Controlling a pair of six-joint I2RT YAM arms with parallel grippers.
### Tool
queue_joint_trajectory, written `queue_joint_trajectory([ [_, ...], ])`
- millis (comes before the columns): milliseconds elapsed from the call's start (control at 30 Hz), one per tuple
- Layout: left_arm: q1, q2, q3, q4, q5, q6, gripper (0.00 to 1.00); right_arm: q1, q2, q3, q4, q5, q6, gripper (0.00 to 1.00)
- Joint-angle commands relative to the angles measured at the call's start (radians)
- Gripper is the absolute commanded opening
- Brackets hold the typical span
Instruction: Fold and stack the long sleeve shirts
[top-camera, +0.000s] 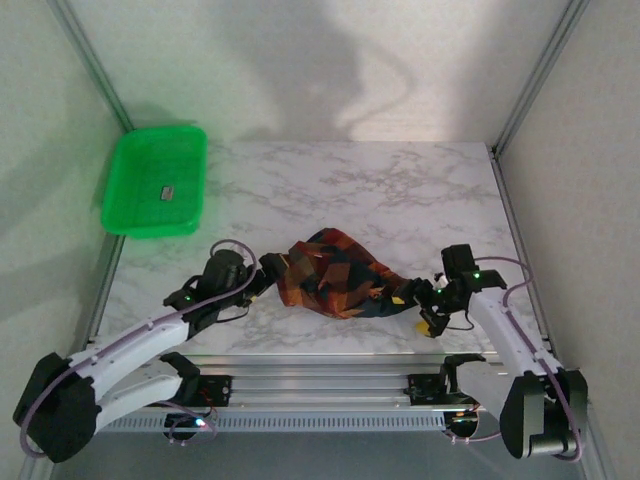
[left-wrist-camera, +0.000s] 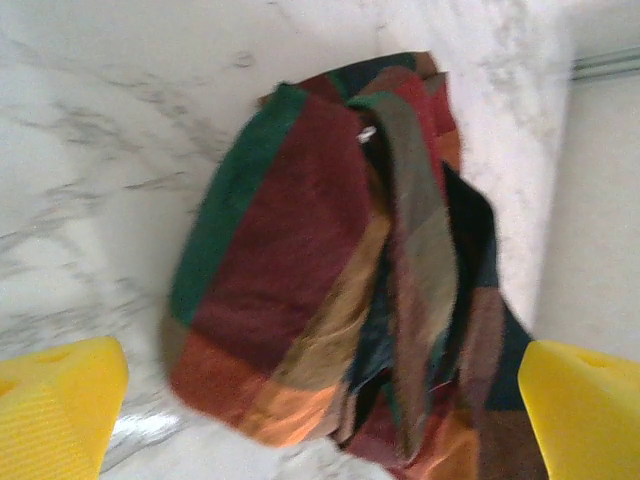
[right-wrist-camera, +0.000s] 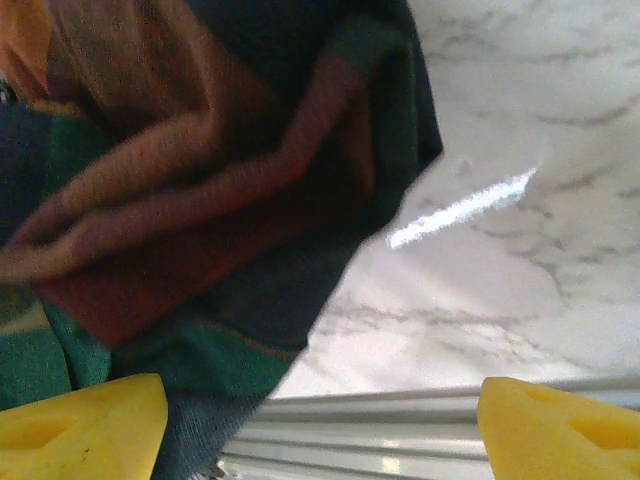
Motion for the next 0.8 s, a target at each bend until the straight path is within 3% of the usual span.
queue_joint_trajectory([
  [0,0.016,0.074,-0.067,0.277,0.102,-0.098,1.0,0.007,0.056,-0.034,0.12,0.018,0.053,0.81],
  [233,0.013,0.247,-0.049,0.39,0.16,-0.105,1.0,0.006,0.213,-0.01,0.256,0.037,0.061,0.79],
  [333,0.004,0.332,0.013,0.414,0.184,-0.06,0.93,0.005,0.251,0.013,0.252,0.057,0.038,0.75],
  [433,-0.008,0.428,0.094,0.391,0.217,0.031,0.63,-0.014,0.267,0.007,0.262,0.058,0.01,0.66],
  [500,-0.015,0.468,0.151,0.352,0.234,0.104,0.33,-0.029,0.28,0.004,0.274,0.059,-0.015,0.48],
  [533,-0.017,0.474,0.182,0.318,0.239,0.145,0.25,-0.034,0.285,0.006,0.276,0.061,-0.03,0.41],
  [567,-0.021,0.473,0.227,0.235,0.233,0.205,0.2,-0.039,0.292,0.012,0.276,0.064,-0.048,0.34],
  [667,-0.042,0.446,0.366,0.001,0.178,0.425,0.17,-0.047,0.294,0.036,0.283,0.067,-0.114,0.2],
  [767,-0.09,0.412,0.487,-0.201,0.091,0.652,0.17,-0.048,0.284,0.071,0.308,0.057,-0.214,0.12],
])
